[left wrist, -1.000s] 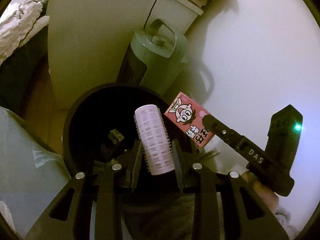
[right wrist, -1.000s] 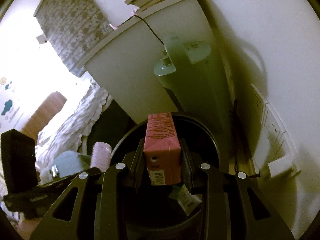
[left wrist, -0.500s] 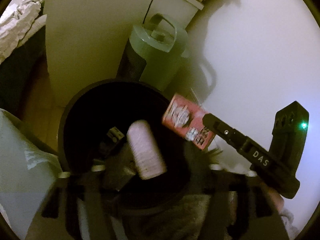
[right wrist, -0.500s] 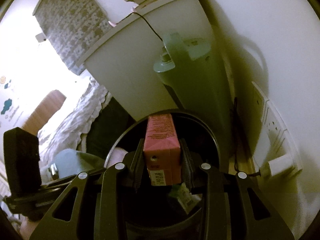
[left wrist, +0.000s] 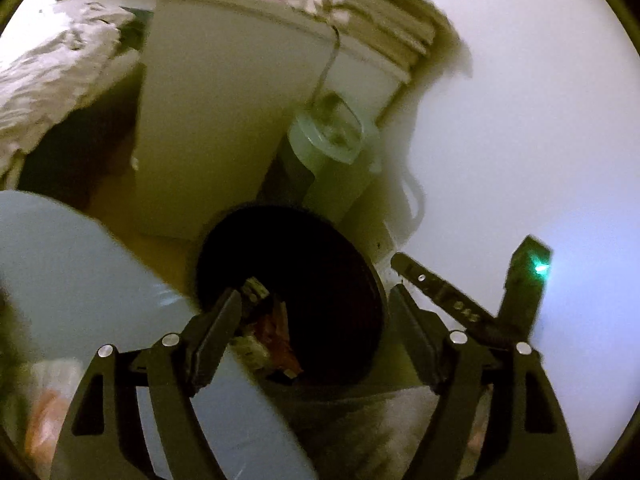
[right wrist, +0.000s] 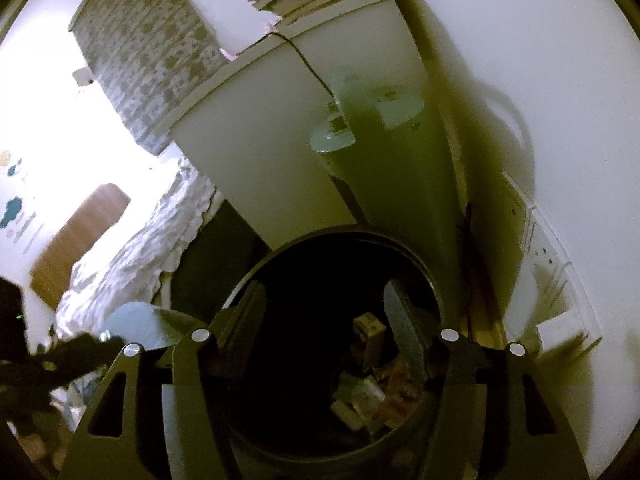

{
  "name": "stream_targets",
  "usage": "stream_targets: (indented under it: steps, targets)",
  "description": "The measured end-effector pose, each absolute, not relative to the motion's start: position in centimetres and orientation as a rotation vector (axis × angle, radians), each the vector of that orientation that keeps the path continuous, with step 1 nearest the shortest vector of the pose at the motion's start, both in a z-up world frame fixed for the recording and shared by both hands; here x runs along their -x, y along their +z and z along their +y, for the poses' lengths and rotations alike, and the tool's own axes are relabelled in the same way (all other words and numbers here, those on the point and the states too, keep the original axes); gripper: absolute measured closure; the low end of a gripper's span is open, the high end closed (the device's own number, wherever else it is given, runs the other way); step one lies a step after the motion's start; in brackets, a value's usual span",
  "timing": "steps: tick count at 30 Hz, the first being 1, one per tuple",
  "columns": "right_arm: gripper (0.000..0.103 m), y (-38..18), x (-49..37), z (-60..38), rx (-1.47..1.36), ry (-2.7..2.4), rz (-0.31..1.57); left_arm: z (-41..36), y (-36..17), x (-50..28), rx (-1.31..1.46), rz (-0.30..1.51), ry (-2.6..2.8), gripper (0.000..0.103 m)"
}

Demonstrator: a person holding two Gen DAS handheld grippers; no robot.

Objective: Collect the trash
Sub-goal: 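Carry both items over the black bin and open both tools to drop them, then grasp the white snack bag with the left tool while the right tool grasps the white fluffy toy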

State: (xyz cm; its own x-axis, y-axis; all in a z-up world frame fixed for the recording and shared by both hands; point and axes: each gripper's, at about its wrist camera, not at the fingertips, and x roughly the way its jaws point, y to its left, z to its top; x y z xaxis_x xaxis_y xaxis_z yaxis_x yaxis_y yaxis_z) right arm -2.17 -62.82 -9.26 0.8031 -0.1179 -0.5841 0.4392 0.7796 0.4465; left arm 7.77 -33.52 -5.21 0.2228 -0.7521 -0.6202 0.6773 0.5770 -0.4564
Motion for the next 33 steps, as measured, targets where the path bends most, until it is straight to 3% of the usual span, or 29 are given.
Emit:
stream_targets:
  steps: [8, 13, 17, 21, 24, 28, 31, 32, 33]
  targets:
    - [0.041, -8.5, 0.5, -59.2, -0.500, -0.243, 0.610, -18.4, -2.9, -7.2, 0.206, 0.809, -0.765, 0.026]
    - [0.033, -6.6, -2.2, -53.3, -0.449, -0.072, 0.670, -8.4, -5.5, -8.9, 0.226, 0.861, -0.551, 0.026]
    - [0.025, -3.8, -7.1, -45.0, -0.335, 0.140, 0.707, -4.7, -7.5, -10.5, 0.252, 0.907, -0.470, 0.030]
    - [0.020, -2.2, -12.7, -36.5, -0.210, 0.299, 0.773, -4.4, -9.3, -11.7, 0.241, 0.961, -0.466, 0.041]
    - [0.020, -2.5, -16.9, -30.1, -0.088, 0.370, 0.829, -4.3, -10.2, -12.3, 0.237, 0.993, -0.472, 0.049]
    - [0.020, -4.2, -20.9, -25.3, 0.010, 0.381, 0.908, -4.5, -11.2, -12.2, 0.218, 1.012, -0.455, 0.049]
    - [0.020, -5.7, -22.5, -23.2, 0.095, 0.358, 0.950, -3.9, -11.4, -12.3, 0.220, 0.997, -0.449, 0.056]
    - [0.024, -6.2, -22.7, -22.7, 0.130, 0.343, 0.967, -3.8, -11.5, -12.4, 0.220, 0.995, -0.446, 0.061]
    - [0.038, -6.8, -23.0, -22.3, 0.166, 0.325, 0.987, -3.6, -11.5, -12.5, 0.223, 0.994, -0.444, 0.066]
